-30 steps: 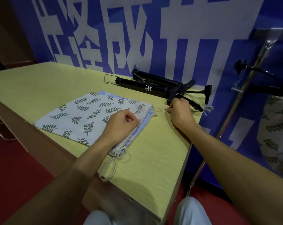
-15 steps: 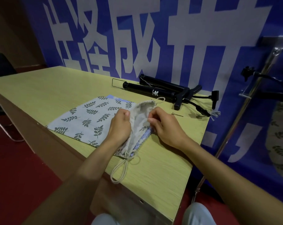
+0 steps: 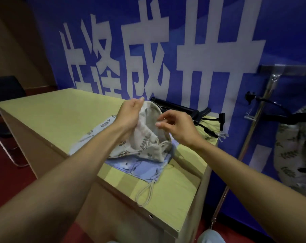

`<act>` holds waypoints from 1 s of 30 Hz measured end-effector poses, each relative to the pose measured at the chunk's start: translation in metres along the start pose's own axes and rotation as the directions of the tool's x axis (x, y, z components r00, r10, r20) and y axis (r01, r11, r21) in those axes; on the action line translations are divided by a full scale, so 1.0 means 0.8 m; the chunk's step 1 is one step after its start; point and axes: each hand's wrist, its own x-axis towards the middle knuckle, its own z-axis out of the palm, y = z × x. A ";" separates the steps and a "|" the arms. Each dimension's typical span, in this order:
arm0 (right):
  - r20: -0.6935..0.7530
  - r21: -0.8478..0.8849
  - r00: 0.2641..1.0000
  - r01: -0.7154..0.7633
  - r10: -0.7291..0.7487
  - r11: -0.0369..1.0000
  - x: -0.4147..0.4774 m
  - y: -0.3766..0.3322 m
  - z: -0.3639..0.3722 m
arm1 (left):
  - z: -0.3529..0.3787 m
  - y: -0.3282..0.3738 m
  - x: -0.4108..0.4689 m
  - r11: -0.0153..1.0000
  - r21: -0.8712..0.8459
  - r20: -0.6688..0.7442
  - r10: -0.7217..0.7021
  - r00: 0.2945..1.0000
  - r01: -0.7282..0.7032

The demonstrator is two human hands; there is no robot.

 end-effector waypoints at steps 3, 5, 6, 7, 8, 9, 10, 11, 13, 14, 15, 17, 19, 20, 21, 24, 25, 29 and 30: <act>-0.044 0.001 0.999 0.004 -0.004 1.000 0.006 -0.024 -0.036 | 0.004 0.050 0.003 0.981 0.139 0.056 0.127 0.990 -0.134; -0.058 -0.062 0.997 0.045 -0.049 0.997 0.005 -0.036 -0.067 | 0.010 0.086 0.001 0.921 0.283 0.189 0.218 0.957 -0.266; -0.054 -0.106 0.996 0.068 -0.074 0.992 0.004 -0.040 -0.080 | 0.013 0.103 0.000 0.858 0.403 0.252 0.229 0.940 -0.317; -0.040 -0.143 0.995 0.085 -0.092 0.986 0.003 -0.042 -0.091 | 0.015 0.115 0.001 0.764 0.537 0.300 0.222 0.928 -0.357; -0.012 -0.165 0.995 0.098 -0.101 0.981 0.000 -0.044 -0.102 | 0.020 0.126 0.001 0.654 0.653 0.336 0.204 0.920 -0.383; 0.028 -0.172 0.995 0.102 -0.099 0.980 -0.002 -0.044 -0.108 | 0.023 0.132 0.003 0.540 0.743 0.352 0.185 0.918 -0.394; 0.069 -0.165 0.993 0.104 -0.094 0.981 -0.006 -0.045 -0.111 | 0.026 0.136 0.005 0.454 0.803 0.344 0.177 0.922 -0.387; 0.100 -0.151 0.991 0.101 -0.086 0.983 -0.009 -0.047 -0.109 | 0.029 0.137 0.005 0.401 0.841 0.316 0.178 0.932 -0.362; 0.119 -0.123 0.989 0.100 -0.086 0.987 -0.013 -0.051 -0.101 | 0.033 0.137 0.001 0.395 0.859 0.265 0.203 0.943 -0.326; 0.104 -0.108 0.990 0.101 -0.090 0.989 -0.012 -0.051 -0.095 | 0.033 0.136 -0.002 0.429 0.842 0.250 0.225 0.942 -0.326; 0.082 -0.083 0.992 0.099 -0.092 0.992 -0.011 -0.052 -0.091 | 0.032 0.137 -0.007 0.475 0.815 0.234 0.254 0.939 -0.331; 0.047 -0.018 0.996 0.076 -0.075 0.997 -0.006 -0.054 -0.086 | 0.025 0.136 -0.012 0.615 0.719 0.166 0.301 0.939 -0.324; 0.034 0.005 0.997 0.071 -0.071 0.997 0.001 -0.058 -0.085 | 0.016 0.135 -0.015 0.803 0.541 0.066 0.255 0.965 -0.249; 0.032 0.013 0.997 0.074 -0.075 0.997 0.004 -0.062 -0.085 | 0.011 0.134 -0.015 0.893 0.406 0.034 0.199 0.979 -0.196; 0.028 0.028 0.997 0.075 -0.076 0.997 0.006 -0.066 -0.086 | 0.007 0.134 -0.016 0.958 0.256 0.015 0.131 0.991 -0.130; -0.008 0.062 0.996 0.084 -0.084 0.995 0.017 -0.088 -0.095 | 0.000 0.144 -0.018 0.993 -0.113 -0.005 -0.040 0.999 0.039; -0.023 0.069 0.996 0.084 -0.082 0.994 0.020 -0.097 -0.101 | 0.000 0.149 -0.018 0.981 -0.182 -0.012 -0.063 0.998 0.060; -0.083 0.059 0.992 0.097 -0.092 0.994 0.030 -0.137 -0.147 | -0.005 0.179 -0.017 0.914 -0.382 0.034 -0.131 0.991 0.134; -0.108 0.008 0.987 0.119 -0.118 0.993 0.032 -0.147 -0.164 | -0.008 0.188 -0.016 0.898 -0.412 0.073 -0.137 0.988 0.156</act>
